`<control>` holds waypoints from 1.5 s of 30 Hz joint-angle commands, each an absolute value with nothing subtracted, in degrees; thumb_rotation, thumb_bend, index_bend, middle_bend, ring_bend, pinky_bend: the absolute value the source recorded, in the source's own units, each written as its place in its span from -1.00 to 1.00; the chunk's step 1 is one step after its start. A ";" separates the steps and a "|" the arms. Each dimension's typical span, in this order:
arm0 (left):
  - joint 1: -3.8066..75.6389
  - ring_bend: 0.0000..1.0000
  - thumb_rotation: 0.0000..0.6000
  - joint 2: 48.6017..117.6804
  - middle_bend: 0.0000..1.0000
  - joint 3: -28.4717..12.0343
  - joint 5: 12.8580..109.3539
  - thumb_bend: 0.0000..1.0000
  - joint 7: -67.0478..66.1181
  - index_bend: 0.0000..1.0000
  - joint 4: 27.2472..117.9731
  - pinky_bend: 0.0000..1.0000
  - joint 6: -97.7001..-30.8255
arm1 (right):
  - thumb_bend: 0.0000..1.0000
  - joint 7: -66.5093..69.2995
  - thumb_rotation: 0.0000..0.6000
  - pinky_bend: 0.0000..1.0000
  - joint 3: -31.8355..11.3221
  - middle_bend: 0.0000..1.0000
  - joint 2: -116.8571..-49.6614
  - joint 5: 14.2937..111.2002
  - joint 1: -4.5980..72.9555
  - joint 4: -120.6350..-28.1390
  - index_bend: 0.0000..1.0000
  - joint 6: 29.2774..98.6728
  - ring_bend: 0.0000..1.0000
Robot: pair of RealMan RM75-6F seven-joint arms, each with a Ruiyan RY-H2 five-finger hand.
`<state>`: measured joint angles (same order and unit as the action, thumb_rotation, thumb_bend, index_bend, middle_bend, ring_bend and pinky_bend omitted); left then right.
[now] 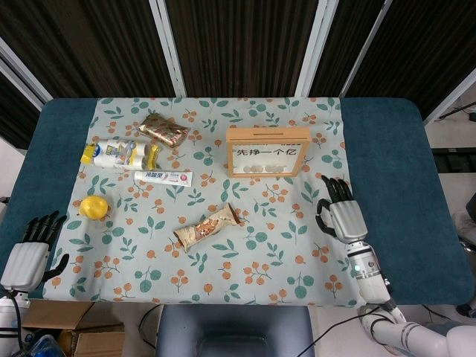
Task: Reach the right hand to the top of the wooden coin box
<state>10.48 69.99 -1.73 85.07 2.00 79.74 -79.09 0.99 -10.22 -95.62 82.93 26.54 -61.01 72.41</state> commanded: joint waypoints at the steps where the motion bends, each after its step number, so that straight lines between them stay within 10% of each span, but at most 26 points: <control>1: 10.50 -1.00 1.00 69.82 -1.00 -1.73 85.30 -0.24 1.98 -1.00 80.06 -1.00 -79.25 | 0.10 0.76 1.00 -1.00 -15.45 -0.74 -86.86 83.28 28.93 -72.37 0.42 74.24 -1.00; 16: 10.35 -1.00 1.00 69.13 -1.00 -1.97 85.06 -0.24 2.54 -1.00 81.03 -1.00 -79.45 | 0.11 -16.05 1.00 -1.00 -32.60 -0.73 -74.87 63.82 46.54 -82.09 0.42 57.98 -1.00; 45: 9.98 -1.00 1.00 69.17 -1.00 -2.01 84.27 -0.24 4.40 -1.00 79.11 -1.00 -78.98 | 0.13 -23.34 1.00 -1.00 -23.03 -0.73 -76.18 36.68 66.02 -69.22 0.40 34.91 -1.00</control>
<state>9.98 69.16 -2.00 84.29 4.38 79.13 -78.99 -23.49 -23.33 -76.04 36.82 65.81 -69.43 34.90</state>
